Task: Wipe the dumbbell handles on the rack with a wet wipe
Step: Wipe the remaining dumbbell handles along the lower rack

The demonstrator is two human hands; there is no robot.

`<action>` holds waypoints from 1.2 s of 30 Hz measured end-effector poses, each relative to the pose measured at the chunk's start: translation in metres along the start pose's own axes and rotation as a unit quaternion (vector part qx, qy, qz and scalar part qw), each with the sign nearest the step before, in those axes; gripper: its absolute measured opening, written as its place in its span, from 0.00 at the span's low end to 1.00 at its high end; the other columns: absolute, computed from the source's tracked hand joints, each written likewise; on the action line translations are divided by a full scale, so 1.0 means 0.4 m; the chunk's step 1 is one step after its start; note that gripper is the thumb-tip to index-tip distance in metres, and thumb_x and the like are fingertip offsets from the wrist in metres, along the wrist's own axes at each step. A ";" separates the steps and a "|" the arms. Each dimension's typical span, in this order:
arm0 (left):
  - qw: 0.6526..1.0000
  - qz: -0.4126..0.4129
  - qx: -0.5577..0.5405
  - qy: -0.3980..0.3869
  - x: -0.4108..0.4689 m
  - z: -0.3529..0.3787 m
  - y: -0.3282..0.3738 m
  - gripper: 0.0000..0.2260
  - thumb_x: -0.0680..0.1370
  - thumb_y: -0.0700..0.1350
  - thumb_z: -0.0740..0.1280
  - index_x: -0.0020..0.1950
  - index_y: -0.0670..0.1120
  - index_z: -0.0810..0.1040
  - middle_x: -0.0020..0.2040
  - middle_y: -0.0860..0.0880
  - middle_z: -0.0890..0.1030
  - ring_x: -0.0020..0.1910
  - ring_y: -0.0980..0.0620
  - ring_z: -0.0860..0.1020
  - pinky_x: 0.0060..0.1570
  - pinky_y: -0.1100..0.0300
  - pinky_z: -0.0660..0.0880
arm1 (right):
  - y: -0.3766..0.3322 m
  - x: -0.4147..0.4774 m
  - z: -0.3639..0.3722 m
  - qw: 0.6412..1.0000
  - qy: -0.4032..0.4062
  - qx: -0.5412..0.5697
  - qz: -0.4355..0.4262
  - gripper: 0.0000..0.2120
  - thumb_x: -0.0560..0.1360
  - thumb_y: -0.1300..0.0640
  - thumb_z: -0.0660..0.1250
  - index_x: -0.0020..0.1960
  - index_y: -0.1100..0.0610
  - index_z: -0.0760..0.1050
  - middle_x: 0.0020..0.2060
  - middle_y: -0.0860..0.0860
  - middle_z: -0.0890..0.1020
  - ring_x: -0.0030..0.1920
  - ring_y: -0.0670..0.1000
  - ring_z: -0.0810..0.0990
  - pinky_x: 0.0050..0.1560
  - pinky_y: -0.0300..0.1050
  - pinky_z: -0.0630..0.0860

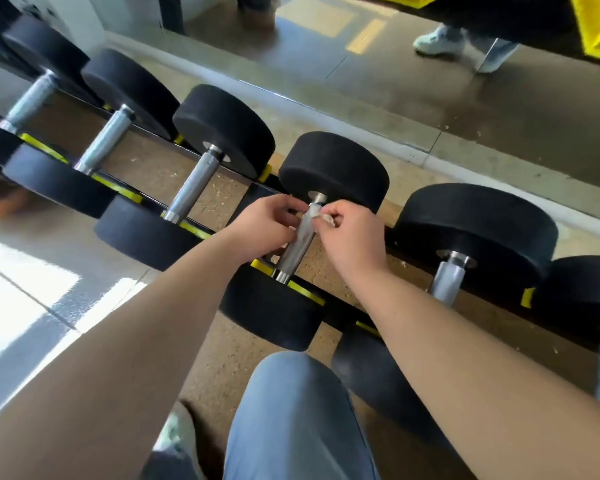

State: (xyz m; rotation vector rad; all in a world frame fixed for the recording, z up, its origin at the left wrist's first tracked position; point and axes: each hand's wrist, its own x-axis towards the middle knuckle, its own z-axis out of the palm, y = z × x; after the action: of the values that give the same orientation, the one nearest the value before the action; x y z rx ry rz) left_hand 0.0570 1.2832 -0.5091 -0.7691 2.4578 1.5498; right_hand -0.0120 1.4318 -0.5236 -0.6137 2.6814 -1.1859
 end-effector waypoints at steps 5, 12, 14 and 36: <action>1.000 0.005 0.006 0.003 0.006 -0.003 0.002 0.23 0.75 0.33 0.65 0.62 0.57 0.79 0.51 0.55 0.84 0.43 0.55 0.81 0.40 0.60 0.76 | 0.002 -0.012 -0.003 0.990 -0.124 -0.008 -0.061 0.12 0.79 0.48 0.72 0.59 0.51 0.86 0.47 0.48 0.87 0.47 0.45 0.84 0.46 0.36 0.78; 1.000 0.013 -0.008 -0.003 0.000 -0.004 -0.014 0.25 0.76 0.30 0.61 0.63 0.55 0.80 0.48 0.55 0.86 0.46 0.56 0.84 0.39 0.63 0.78 | -0.011 0.000 0.002 0.996 0.004 -0.066 -0.063 0.13 0.82 0.48 0.68 0.63 0.49 0.84 0.51 0.48 0.87 0.48 0.46 0.84 0.46 0.37 0.79; 1.000 0.019 -0.007 0.009 -0.001 -0.003 -0.018 0.25 0.75 0.30 0.62 0.63 0.55 0.81 0.48 0.56 0.86 0.46 0.56 0.84 0.39 0.63 0.79 | -0.015 -0.015 -0.003 0.987 -0.080 -0.117 -0.077 0.11 0.81 0.48 0.68 0.60 0.48 0.85 0.48 0.49 0.87 0.45 0.48 0.83 0.45 0.40 0.78; 0.999 0.011 -0.012 -0.036 -0.025 -0.022 -0.060 0.26 0.72 0.35 0.59 0.65 0.55 0.80 0.54 0.55 0.85 0.56 0.51 0.83 0.58 0.44 0.81 | -0.025 -0.005 0.039 0.947 -0.092 0.167 0.259 0.08 0.78 0.65 0.69 0.45 0.56 0.84 0.47 0.58 0.86 0.45 0.55 0.87 0.45 0.52 0.86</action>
State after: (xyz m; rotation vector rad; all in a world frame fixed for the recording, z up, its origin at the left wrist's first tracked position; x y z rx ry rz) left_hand 0.0788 1.2710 -0.5208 -0.6789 2.4087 1.5883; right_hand -0.0025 1.4163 -0.5269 0.0364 2.2048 -1.2957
